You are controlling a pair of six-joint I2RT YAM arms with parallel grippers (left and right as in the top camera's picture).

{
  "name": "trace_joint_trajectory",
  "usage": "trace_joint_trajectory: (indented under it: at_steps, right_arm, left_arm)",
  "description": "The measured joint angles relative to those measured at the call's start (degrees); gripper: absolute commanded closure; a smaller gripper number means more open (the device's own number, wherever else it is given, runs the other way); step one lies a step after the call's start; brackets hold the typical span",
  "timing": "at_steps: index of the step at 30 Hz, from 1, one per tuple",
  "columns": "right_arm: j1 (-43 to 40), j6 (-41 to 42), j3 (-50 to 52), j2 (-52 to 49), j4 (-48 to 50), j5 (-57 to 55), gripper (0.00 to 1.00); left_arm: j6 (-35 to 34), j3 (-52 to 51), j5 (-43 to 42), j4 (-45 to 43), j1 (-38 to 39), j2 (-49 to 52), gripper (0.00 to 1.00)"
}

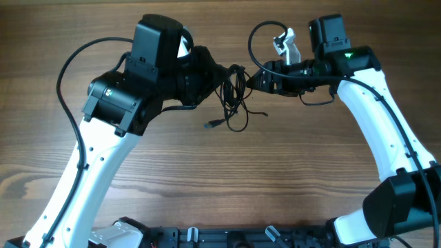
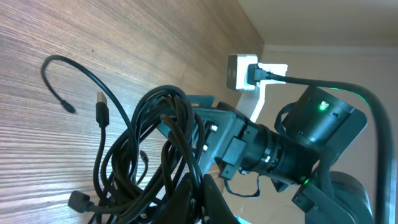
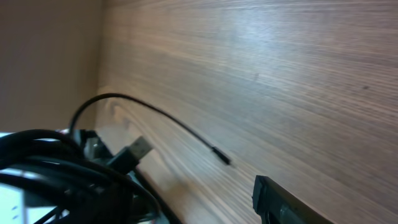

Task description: Untangle cables

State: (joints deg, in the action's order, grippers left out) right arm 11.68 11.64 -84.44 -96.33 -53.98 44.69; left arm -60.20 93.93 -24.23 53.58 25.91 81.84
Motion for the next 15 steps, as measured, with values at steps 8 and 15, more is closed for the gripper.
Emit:
trace_joint_trajectory:
  at_steps: [8, 15]
  right_arm:
    - [0.17, -0.17, 0.00, -0.11, 0.02, -3.48, 0.48]
    - [2.54, -0.48, 0.00, -1.42, 0.09, -5.14, 0.96]
  left_arm:
    - [-0.22, -0.02, -2.36, 0.00, 0.00, 0.00, 0.96]
    - [-0.39, -0.35, -3.65, 0.07, 0.00, 0.04, 0.96]
